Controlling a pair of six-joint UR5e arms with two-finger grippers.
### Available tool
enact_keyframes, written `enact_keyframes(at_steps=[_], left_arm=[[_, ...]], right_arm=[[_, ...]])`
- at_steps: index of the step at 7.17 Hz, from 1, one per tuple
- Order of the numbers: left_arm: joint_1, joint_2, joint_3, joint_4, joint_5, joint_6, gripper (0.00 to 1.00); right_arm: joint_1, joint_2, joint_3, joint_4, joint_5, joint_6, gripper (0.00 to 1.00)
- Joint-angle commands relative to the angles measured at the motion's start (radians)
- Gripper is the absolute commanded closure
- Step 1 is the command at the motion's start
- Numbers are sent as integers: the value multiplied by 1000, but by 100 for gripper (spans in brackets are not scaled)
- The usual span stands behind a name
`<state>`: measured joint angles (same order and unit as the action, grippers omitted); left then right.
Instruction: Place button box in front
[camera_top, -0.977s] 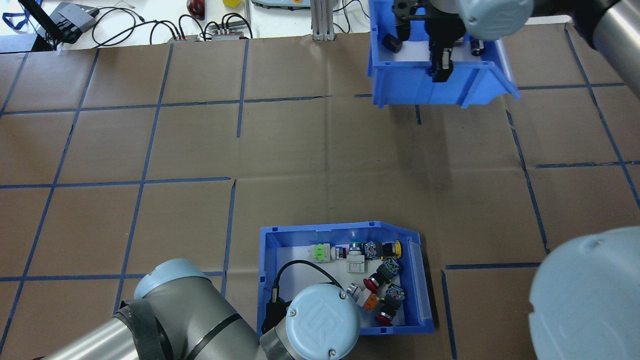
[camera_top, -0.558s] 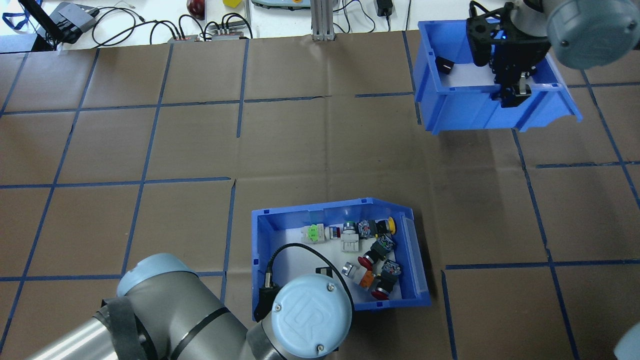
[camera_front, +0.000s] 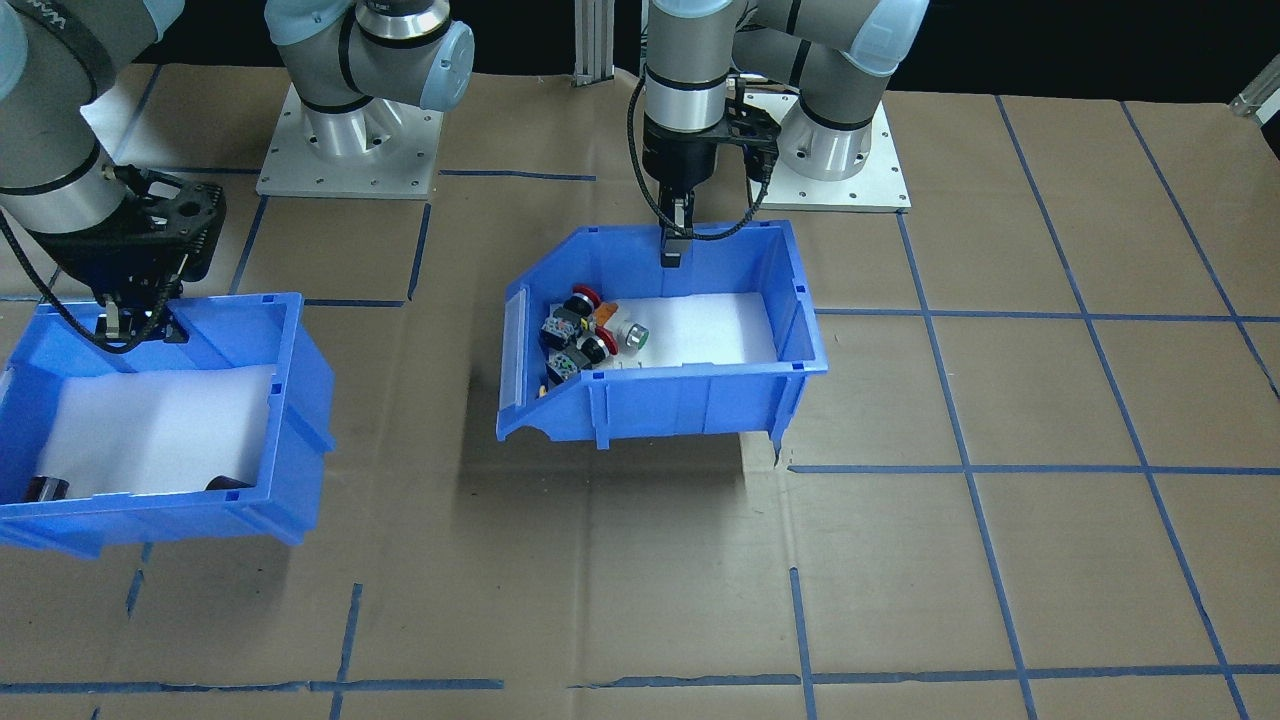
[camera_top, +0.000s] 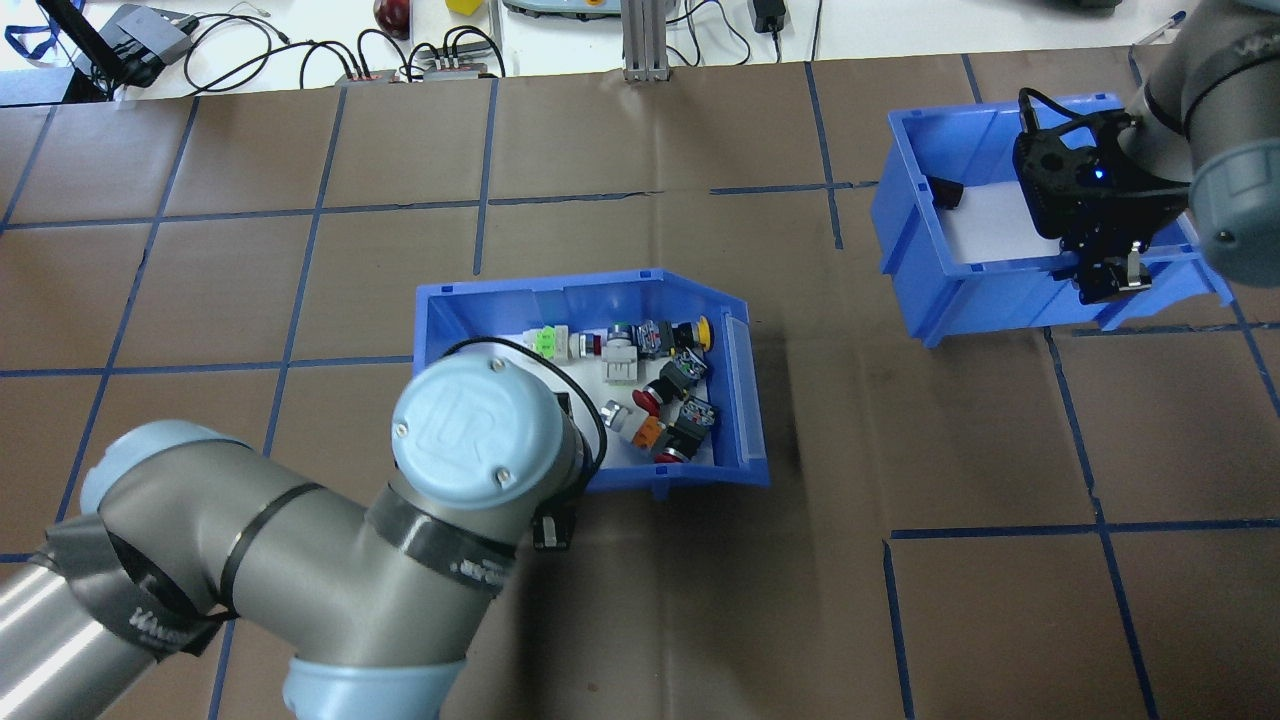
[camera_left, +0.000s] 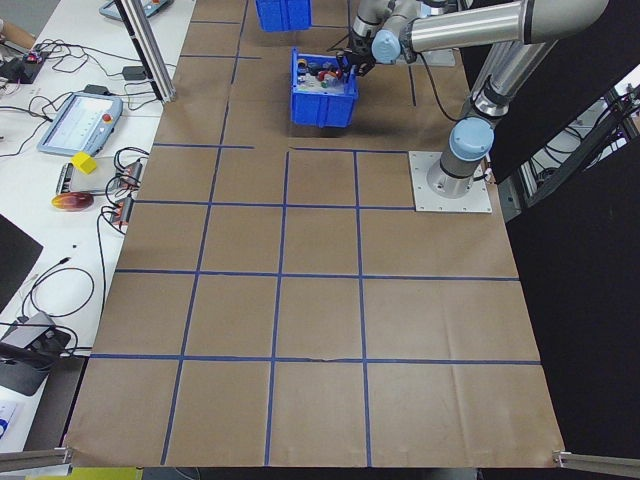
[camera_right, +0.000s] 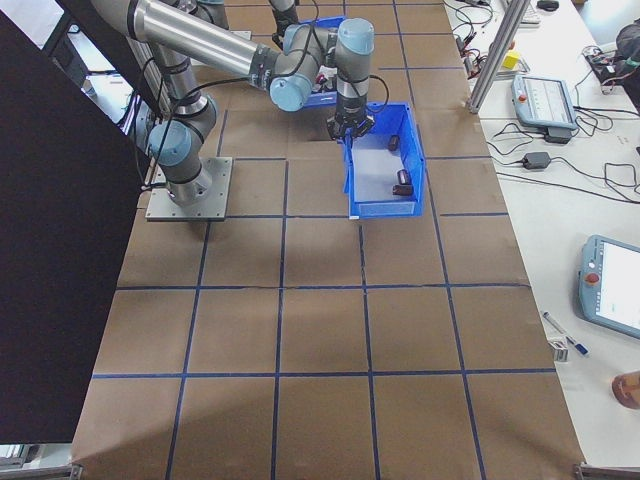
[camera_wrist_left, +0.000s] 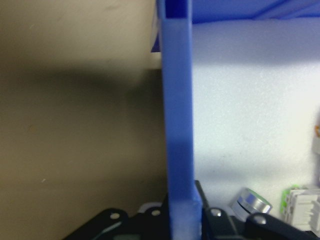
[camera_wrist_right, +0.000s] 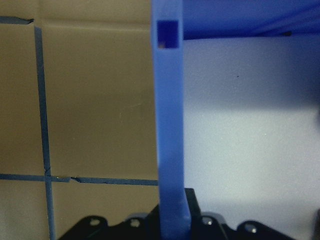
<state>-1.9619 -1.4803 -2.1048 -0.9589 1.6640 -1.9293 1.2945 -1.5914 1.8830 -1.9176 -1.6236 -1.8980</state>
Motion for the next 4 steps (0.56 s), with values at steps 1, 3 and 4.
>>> enact_keyframes(at_steps=[1,3,4], left_arm=[[64,-191,189,5,-19,76,100],[60,-380,375,8,-40,69,100],[51,-450,449,6,-61,43,100]], right_arm=[[-12,-30,60,-44,-2,-15,95],[-12,-30,62,-43,-2,-15,94],[-12,-30,64,-43,-2,-15,94]])
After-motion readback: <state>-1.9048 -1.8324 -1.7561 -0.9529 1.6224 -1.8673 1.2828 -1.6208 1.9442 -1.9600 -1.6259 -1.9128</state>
